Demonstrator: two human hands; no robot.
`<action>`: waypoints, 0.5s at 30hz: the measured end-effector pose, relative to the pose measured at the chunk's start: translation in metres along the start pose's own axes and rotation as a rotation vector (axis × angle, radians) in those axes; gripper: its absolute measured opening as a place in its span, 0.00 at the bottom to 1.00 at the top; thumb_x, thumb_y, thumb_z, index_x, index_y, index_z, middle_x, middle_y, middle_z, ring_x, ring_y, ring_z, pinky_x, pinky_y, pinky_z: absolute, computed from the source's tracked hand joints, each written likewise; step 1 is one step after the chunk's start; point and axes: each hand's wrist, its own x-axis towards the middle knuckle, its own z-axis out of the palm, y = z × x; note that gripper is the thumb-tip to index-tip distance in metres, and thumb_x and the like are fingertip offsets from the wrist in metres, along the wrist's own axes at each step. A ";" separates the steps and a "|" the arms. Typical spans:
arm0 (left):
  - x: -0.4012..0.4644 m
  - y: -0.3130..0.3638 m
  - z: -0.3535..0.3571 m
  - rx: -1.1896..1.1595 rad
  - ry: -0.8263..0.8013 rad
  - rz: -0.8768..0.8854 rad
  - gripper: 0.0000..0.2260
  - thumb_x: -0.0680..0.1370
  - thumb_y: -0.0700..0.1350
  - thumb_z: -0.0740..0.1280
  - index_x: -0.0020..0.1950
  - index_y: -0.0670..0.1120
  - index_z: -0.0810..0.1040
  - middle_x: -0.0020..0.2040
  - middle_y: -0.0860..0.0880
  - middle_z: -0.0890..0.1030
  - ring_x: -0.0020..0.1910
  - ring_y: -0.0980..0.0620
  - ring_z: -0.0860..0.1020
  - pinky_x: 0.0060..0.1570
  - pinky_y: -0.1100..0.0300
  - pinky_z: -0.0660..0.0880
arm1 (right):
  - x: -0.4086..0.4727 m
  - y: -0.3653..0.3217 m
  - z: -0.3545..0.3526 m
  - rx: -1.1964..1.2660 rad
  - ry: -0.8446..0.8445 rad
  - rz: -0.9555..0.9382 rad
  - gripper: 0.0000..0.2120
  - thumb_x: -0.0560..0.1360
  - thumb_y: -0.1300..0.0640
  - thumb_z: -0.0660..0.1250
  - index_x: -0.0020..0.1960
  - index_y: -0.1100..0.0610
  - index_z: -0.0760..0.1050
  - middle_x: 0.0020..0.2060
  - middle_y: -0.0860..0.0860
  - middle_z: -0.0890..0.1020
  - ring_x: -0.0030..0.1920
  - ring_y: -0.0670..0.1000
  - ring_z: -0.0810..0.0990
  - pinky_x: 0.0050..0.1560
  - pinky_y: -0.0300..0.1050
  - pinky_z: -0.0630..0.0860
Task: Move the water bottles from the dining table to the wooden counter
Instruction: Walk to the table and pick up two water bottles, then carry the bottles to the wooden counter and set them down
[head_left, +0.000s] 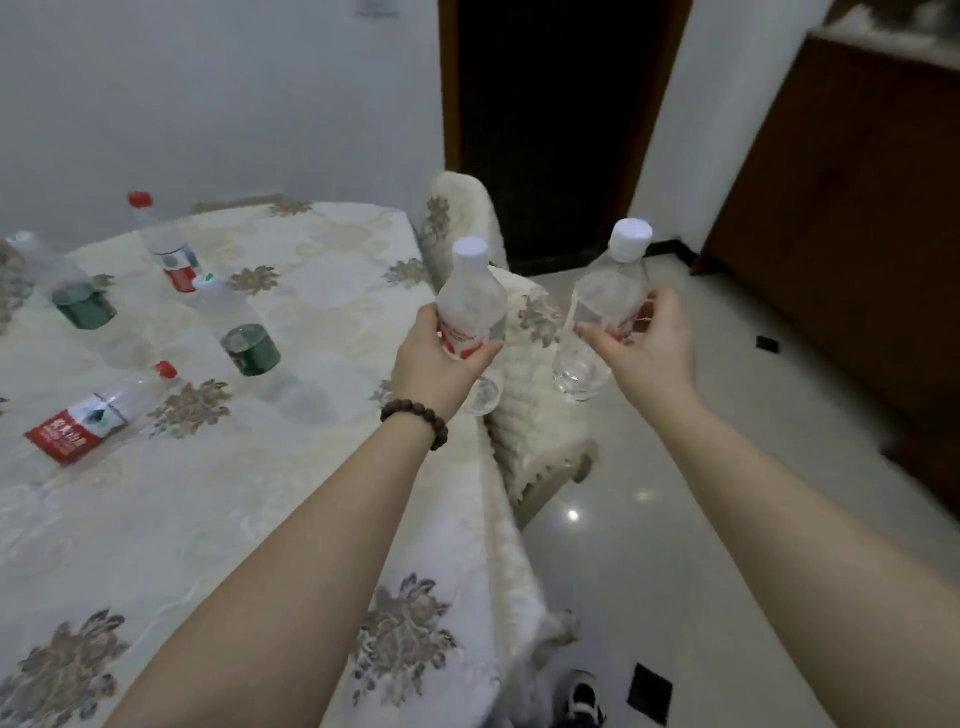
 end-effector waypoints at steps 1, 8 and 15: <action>-0.002 0.012 0.014 -0.008 -0.047 0.023 0.22 0.67 0.56 0.76 0.54 0.51 0.72 0.49 0.55 0.78 0.48 0.55 0.77 0.45 0.63 0.74 | -0.002 0.006 -0.020 -0.016 0.044 0.017 0.27 0.65 0.46 0.77 0.58 0.48 0.67 0.52 0.46 0.77 0.51 0.47 0.78 0.49 0.42 0.75; -0.036 0.093 0.113 -0.088 -0.319 0.159 0.21 0.69 0.56 0.75 0.54 0.53 0.70 0.48 0.58 0.75 0.48 0.58 0.75 0.43 0.67 0.70 | -0.036 0.059 -0.149 -0.124 0.321 0.159 0.29 0.66 0.49 0.77 0.61 0.53 0.68 0.53 0.47 0.76 0.53 0.49 0.77 0.53 0.46 0.76; -0.105 0.154 0.217 -0.160 -0.595 0.223 0.22 0.68 0.54 0.76 0.55 0.52 0.69 0.50 0.57 0.75 0.51 0.57 0.75 0.46 0.65 0.71 | -0.089 0.123 -0.264 -0.181 0.521 0.307 0.30 0.66 0.48 0.77 0.62 0.54 0.68 0.56 0.51 0.77 0.54 0.51 0.76 0.54 0.47 0.75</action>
